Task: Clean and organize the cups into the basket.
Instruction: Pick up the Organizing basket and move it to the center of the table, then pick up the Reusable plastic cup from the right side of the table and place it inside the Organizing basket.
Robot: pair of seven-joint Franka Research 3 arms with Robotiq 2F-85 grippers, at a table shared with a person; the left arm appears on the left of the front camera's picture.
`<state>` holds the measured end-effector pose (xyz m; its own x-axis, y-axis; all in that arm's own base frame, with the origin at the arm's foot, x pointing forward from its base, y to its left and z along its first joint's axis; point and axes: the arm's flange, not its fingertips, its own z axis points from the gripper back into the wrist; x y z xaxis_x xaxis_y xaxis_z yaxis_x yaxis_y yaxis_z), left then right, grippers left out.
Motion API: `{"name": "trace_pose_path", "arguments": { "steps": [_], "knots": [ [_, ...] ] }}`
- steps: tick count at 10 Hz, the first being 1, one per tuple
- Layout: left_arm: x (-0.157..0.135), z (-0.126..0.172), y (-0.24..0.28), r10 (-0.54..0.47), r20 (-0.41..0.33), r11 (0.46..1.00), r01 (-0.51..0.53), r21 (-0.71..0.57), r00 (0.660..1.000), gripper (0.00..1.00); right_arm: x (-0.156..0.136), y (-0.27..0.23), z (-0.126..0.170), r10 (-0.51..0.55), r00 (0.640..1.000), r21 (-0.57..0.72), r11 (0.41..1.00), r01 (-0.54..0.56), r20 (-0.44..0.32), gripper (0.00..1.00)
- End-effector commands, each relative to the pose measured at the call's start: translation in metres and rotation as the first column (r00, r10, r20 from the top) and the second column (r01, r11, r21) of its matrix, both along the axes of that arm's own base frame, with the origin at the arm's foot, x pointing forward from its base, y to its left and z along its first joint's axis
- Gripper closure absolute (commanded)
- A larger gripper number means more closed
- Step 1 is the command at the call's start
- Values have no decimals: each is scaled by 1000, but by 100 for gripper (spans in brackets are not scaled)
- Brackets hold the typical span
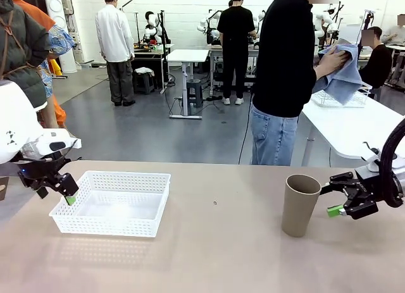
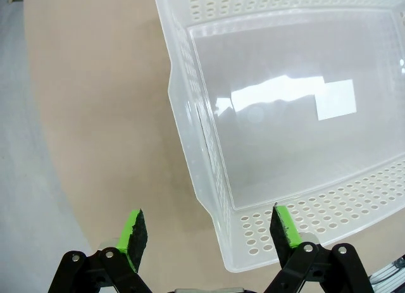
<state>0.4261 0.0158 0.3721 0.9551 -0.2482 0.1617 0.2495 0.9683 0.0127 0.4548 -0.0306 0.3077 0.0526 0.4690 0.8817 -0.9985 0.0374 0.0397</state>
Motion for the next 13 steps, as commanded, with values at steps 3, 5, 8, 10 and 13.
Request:
{"name": "trace_pose_path", "arguments": {
  "steps": [3,5,8,10,13],
  "knots": [
    [11,-13,-6,26,-65,999,-24,35,998,0,8,2,-14,72,996,53,996,-75,60,0],
    [12,-18,-8,13,-80,999,-10,39,997,0,12,9,-22,59,997,46,997,-61,39,0],
    [10,-24,-11,-9,-86,999,13,46,996,0,19,25,-35,51,999,34,998,-51,1,0],
    [11,-27,-11,-12,-91,999,16,48,996,0,26,33,-43,43,999,22,999,-42,-29,0],
    [11,-30,-11,-10,-99,999,15,52,995,0,33,46,-51,54,997,18,998,-53,-50,0]
  ]
}}
